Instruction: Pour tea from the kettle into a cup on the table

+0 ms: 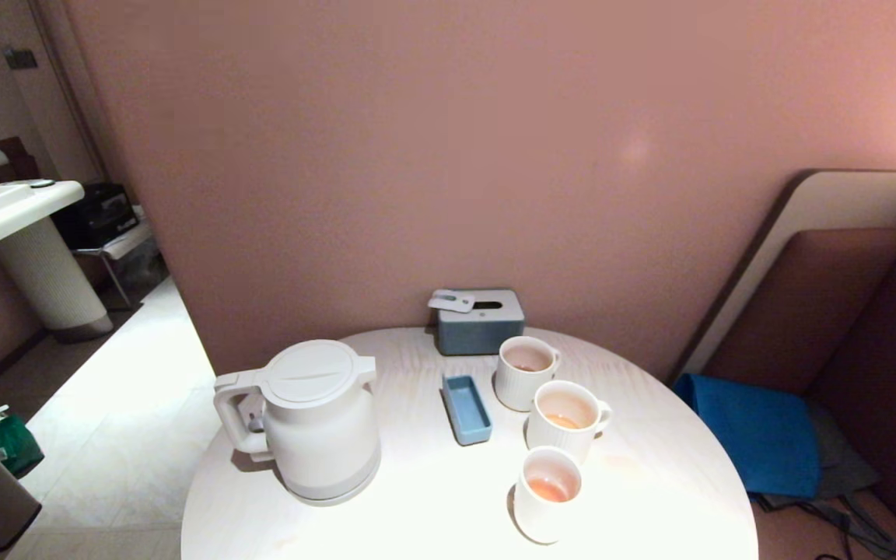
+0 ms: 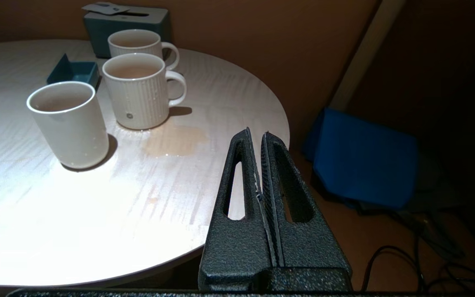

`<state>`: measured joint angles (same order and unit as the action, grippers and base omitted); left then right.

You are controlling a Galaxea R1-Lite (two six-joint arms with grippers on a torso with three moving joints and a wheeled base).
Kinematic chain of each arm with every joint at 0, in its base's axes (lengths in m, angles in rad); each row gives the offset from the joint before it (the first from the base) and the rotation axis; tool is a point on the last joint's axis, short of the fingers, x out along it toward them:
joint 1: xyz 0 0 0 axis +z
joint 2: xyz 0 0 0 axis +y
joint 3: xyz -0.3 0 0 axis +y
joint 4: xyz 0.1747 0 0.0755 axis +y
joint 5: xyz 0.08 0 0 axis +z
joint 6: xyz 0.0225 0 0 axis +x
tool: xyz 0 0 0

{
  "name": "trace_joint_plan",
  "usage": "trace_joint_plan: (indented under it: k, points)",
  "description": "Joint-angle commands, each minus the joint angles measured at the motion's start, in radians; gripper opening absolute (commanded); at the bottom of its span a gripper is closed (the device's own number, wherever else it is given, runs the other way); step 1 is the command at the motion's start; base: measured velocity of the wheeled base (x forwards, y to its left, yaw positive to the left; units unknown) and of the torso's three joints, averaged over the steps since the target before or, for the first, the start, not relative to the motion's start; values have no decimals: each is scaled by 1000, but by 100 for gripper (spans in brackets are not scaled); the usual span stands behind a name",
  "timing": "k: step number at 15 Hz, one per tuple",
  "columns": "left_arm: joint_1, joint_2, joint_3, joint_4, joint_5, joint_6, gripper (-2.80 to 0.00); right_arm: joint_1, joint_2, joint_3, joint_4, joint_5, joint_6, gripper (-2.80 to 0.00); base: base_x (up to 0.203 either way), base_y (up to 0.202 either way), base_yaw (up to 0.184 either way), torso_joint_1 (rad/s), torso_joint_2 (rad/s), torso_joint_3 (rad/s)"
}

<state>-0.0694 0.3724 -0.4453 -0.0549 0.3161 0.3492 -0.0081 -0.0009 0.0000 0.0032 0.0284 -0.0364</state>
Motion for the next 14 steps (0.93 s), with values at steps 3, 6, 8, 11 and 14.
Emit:
trace_joint_plan:
  k: [3, 6, 8, 11, 14]
  points:
    - [66, -218, 95, -14, -31, 45, 0, 0, 1, 0, 0, 1, 0, -280, 0, 0, 0, 0, 0, 0]
    - [72, -333, 260, -7, -120, -97, 0, -1, 1, 0, 0, 1, 0, -280, 0, 0, 0, 0, 0, 0]
    - [72, -368, 347, 13, -261, -187, 0, 0, 1, 0, 0, 1, 0, -280, 0, 0, 0, 0, 0, 0]
    - [72, -372, 445, 31, -341, -208, 0, 0, 1, 0, 0, 1, 0, -280, 0, 0, 0, 0, 0, 0]
    - [72, -371, 445, 30, -345, -274, 0, -1, 1, 0, 0, 1, 0, -280, 0, 0, 0, 0, 0, 0]
